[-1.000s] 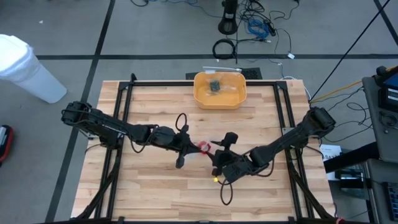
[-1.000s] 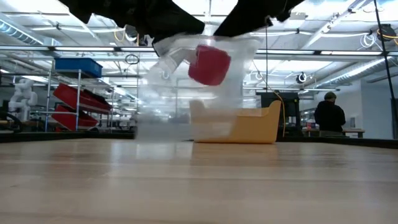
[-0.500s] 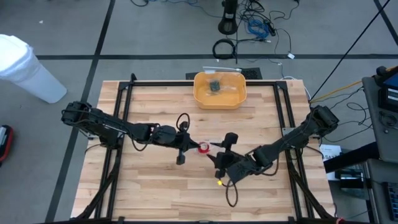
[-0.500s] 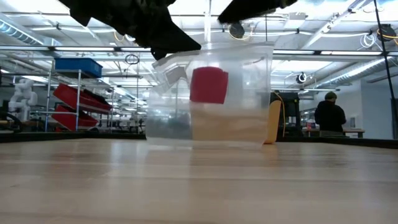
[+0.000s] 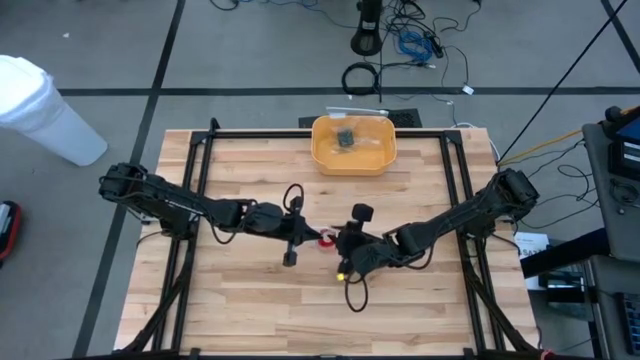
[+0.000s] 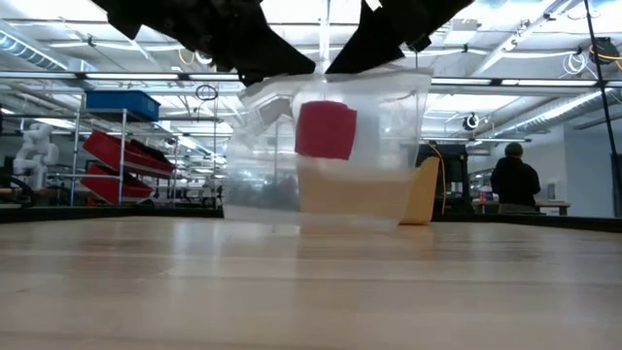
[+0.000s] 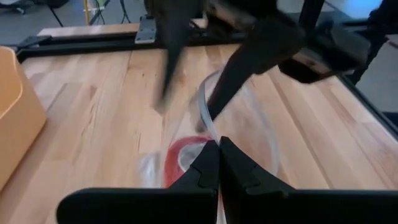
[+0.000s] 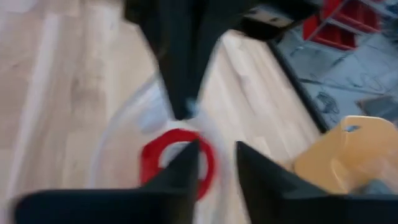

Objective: Roll bandage
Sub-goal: Close the transparent zip bag

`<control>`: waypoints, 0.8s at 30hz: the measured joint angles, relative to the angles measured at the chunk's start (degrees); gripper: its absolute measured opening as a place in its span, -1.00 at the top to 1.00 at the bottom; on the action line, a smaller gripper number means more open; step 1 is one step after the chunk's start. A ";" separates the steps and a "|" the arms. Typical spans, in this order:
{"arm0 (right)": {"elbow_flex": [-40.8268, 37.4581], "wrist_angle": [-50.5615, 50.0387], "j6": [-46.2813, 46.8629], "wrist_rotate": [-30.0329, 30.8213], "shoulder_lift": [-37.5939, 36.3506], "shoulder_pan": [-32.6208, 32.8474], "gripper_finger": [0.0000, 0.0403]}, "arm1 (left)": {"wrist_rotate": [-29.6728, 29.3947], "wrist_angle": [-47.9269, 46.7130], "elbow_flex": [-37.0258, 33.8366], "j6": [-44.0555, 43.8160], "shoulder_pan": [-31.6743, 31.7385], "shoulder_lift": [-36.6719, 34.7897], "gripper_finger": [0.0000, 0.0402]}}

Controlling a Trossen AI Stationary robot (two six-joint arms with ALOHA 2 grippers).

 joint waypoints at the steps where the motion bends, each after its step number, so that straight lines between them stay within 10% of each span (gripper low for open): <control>1: 0.00 -0.06 -0.01 -1.42 0.00 -0.02 0.54 | 0.03 0.52 0.00 -0.10 -0.01 0.00 1.00; 4: 0.00 -0.13 -1.37 -3.54 0.00 0.00 0.92 | 0.07 1.54 0.00 -0.13 -0.34 0.00 1.00; 12: 0.00 0.12 1.57 -3.27 -0.13 0.00 1.00 | 2.09 2.76 -0.04 -1.12 -0.60 -1.60 0.91; 24: -0.01 0.03 8.04 -2.06 -0.72 -0.37 1.00 | 2.81 -8.06 0.02 1.80 -0.89 -11.94 0.19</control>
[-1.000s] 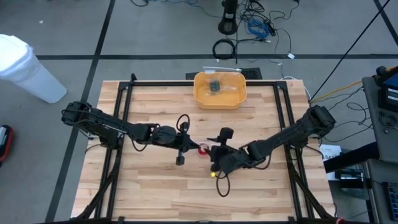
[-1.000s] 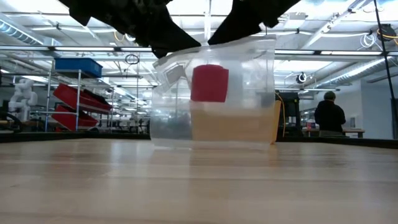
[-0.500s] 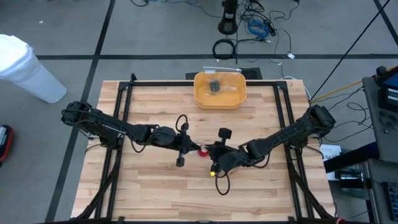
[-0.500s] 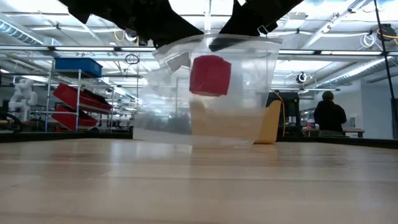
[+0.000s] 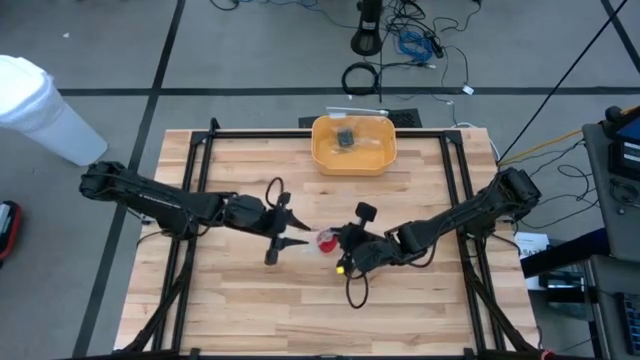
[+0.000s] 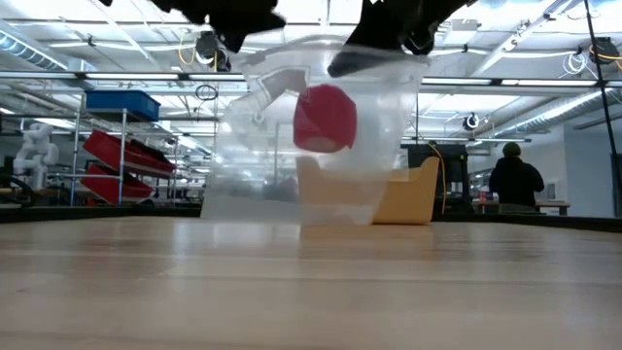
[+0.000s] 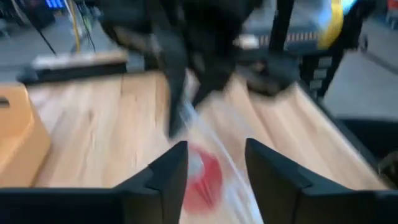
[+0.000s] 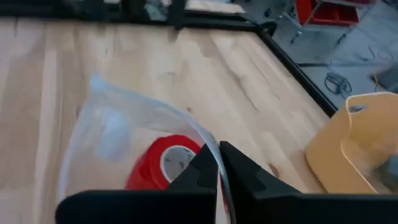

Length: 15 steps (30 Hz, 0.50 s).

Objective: Roll bandage
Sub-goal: Close the transparent zip bag

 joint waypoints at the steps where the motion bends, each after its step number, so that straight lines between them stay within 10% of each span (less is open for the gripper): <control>1: -0.01 -0.02 1.17 0.52 -0.32 -0.02 1.00 | 0.00 -1.92 0.00 0.09 -0.01 -0.12 0.15; 15: 0.00 0.48 3.60 10.79 -8.11 3.16 1.00 | 0.00 -8.53 0.00 1.15 0.00 0.00 0.07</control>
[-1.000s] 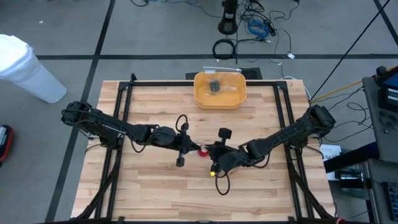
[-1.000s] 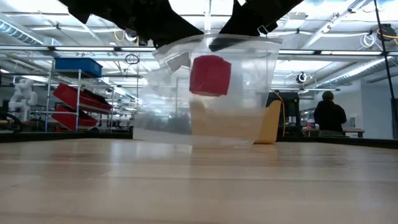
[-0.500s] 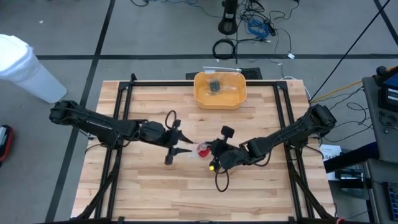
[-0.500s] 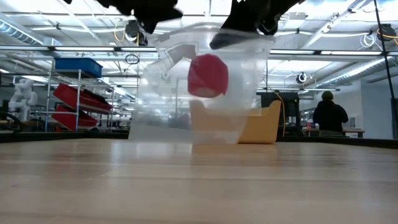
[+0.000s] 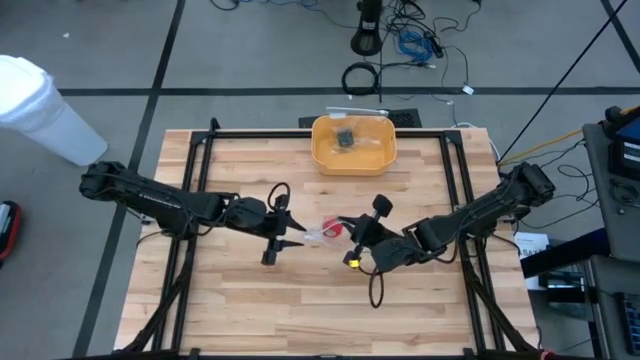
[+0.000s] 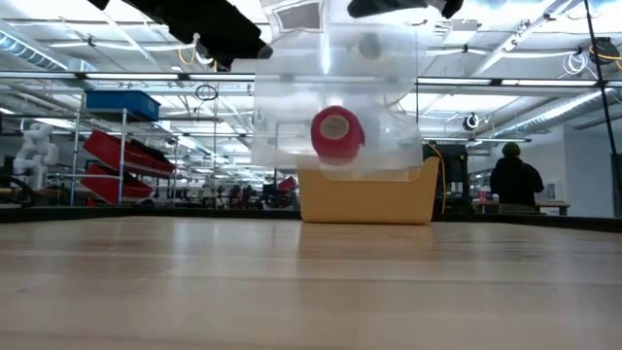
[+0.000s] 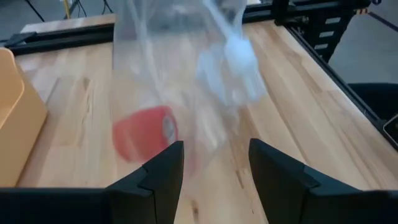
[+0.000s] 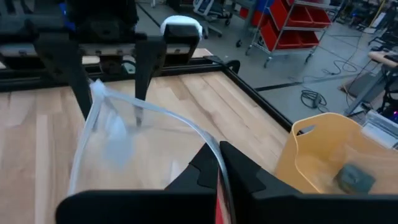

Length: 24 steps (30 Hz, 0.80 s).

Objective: Roll bandage
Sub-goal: Close the transparent zip bag

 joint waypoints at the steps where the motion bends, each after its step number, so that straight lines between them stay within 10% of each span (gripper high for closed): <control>1: -0.01 -0.11 -0.31 -0.03 0.02 -0.01 1.00 | -0.06 0.51 0.00 -0.02 0.00 0.00 0.07; 15: 0.00 -0.02 -0.15 -1.83 0.07 -0.05 1.00 | -7.72 11.43 -0.02 2.52 -4.15 5.20 0.12; 24: 0.00 -4.76 2.46 -1.97 0.07 -0.03 1.00 | -9.70 11.57 -0.02 3.32 -4.48 4.96 0.89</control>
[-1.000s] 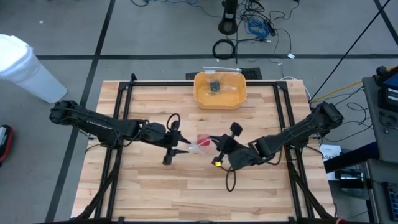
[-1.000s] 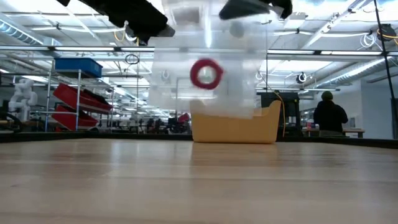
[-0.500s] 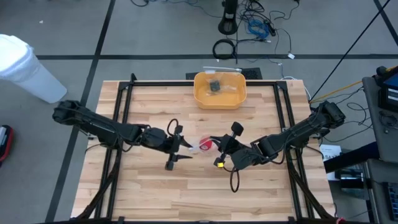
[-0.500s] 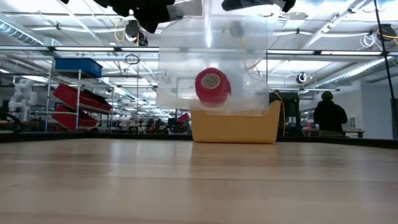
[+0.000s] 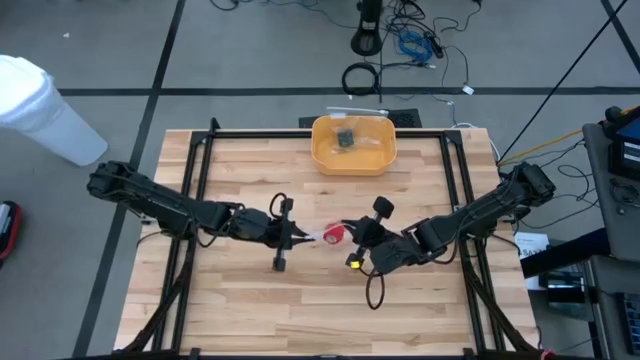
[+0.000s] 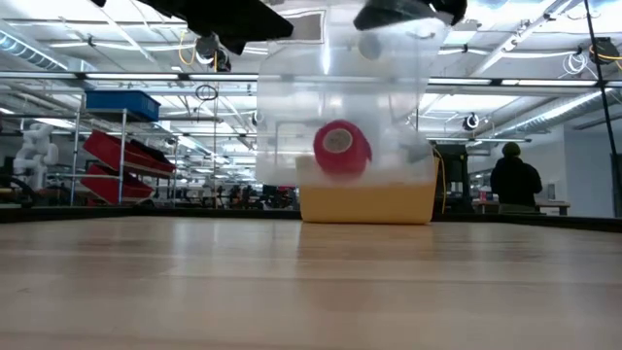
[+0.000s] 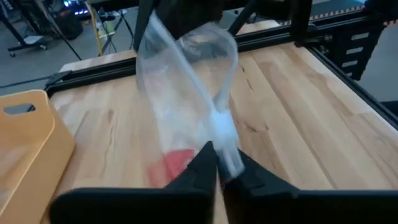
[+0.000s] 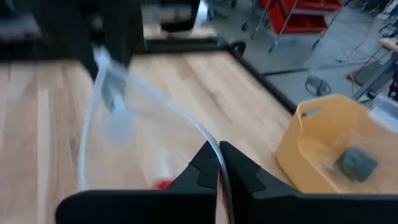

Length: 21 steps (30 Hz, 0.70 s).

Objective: Roll bandage
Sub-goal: Close the transparent zip bag

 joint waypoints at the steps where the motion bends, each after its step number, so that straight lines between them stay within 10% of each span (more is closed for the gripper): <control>1: -0.01 -1.55 0.86 -0.24 0.00 0.00 1.00 | -0.10 0.00 0.00 0.22 -0.18 0.00 0.94; 21: 1.66 16.27 -20.23 -11.83 4.20 2.47 0.45 | 3.74 -7.32 0.21 -0.43 -0.90 0.00 1.00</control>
